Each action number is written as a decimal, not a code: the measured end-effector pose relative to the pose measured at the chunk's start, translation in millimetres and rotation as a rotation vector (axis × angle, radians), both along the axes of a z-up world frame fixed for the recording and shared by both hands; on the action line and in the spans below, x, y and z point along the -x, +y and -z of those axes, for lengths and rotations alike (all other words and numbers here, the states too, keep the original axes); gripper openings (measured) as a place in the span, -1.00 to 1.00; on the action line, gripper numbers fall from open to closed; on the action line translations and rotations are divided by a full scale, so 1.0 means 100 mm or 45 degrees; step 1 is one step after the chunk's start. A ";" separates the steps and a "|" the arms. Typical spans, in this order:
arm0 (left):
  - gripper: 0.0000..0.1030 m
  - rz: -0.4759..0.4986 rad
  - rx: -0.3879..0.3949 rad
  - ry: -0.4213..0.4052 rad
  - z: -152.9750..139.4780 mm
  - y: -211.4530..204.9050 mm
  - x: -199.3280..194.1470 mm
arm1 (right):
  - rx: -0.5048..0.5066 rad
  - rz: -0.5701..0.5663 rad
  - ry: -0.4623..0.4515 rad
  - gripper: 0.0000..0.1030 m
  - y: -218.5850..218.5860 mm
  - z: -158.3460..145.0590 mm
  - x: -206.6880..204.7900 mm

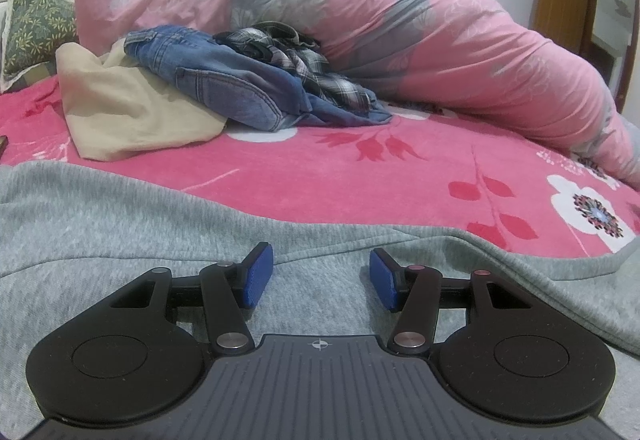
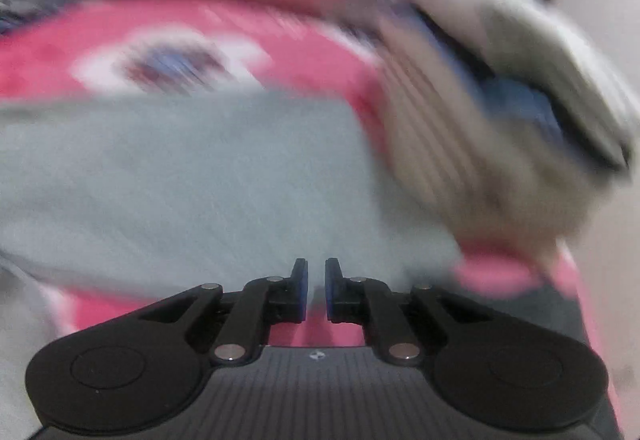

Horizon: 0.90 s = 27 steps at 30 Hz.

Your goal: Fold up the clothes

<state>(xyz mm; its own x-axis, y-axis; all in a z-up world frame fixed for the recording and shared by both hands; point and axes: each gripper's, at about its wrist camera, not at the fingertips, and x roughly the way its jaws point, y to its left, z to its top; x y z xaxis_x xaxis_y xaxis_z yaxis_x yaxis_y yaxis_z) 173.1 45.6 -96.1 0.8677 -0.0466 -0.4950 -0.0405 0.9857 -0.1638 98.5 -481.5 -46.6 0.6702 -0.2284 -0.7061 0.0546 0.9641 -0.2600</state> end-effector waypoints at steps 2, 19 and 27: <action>0.04 -0.001 -0.004 0.001 0.00 0.00 0.00 | -0.093 -0.186 -0.076 -0.83 0.33 -0.15 -0.12; 0.04 0.003 0.064 -0.015 0.01 0.06 0.02 | -0.026 -0.278 -0.001 -0.77 0.57 -0.06 -0.51; 0.04 0.004 0.077 -0.018 0.01 0.07 0.02 | -0.130 -0.650 0.136 -0.80 1.45 0.39 -1.55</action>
<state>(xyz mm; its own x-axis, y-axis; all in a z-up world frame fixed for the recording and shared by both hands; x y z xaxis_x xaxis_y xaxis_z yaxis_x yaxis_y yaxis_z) 171.4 52.6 -96.8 0.8743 -0.0792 -0.4790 -0.0344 0.9740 -0.2238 253.7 -336.6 -85.4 0.6012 0.1818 -0.7781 -0.4499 0.8818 -0.1416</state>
